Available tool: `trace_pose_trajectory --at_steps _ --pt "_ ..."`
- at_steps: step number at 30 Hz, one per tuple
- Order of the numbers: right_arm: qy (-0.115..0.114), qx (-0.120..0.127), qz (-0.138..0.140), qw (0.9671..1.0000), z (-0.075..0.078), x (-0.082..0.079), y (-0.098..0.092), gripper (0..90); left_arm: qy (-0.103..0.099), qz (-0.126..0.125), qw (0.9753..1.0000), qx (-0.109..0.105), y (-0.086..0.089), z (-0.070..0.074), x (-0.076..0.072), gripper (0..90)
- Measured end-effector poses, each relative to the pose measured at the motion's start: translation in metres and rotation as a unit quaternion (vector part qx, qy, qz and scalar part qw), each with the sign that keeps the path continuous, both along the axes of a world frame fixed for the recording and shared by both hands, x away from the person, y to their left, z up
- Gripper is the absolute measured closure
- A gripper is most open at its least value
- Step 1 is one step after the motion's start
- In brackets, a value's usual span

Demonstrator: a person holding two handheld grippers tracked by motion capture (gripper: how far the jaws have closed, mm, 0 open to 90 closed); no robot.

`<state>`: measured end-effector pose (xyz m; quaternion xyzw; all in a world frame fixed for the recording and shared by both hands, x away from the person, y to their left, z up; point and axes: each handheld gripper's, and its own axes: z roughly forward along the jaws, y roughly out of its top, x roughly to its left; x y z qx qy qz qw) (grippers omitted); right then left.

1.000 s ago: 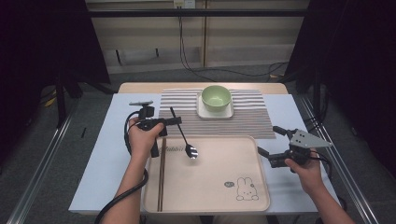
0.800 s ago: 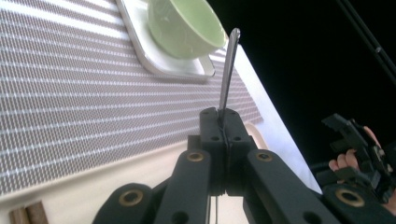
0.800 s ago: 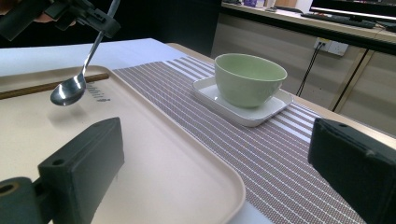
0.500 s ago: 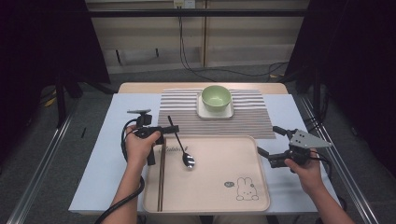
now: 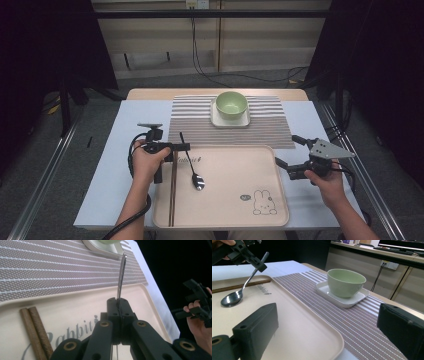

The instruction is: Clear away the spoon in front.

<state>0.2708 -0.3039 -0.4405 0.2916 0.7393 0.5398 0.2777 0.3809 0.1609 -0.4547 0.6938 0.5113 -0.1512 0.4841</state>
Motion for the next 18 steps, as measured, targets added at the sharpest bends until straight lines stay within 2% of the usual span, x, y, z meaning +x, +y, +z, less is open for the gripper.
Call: trace_pose_trajectory --at_steps 7,9,13,18 --pt "0.002 0.001 -0.002 1.0000 0.000 -0.001 0.000 3.1 0.003 -0.018 0.9997 0.019 -0.011 -0.007 -0.001 87.7" --pt "0.002 0.003 -0.003 1.0000 0.001 -0.001 0.000 3.1 0.000 -0.031 0.9991 0.030 -0.012 -0.008 -0.003 86.9" --pt "0.001 0.000 -0.001 1.0000 0.000 0.000 0.000 3.1 -0.008 -0.034 0.9989 0.032 -0.012 -0.008 -0.006 86.4" --pt "-0.001 0.003 -0.003 1.0000 0.001 0.000 0.000 3.1 -0.008 -0.040 0.9985 0.036 -0.010 -0.009 -0.011 86.0"
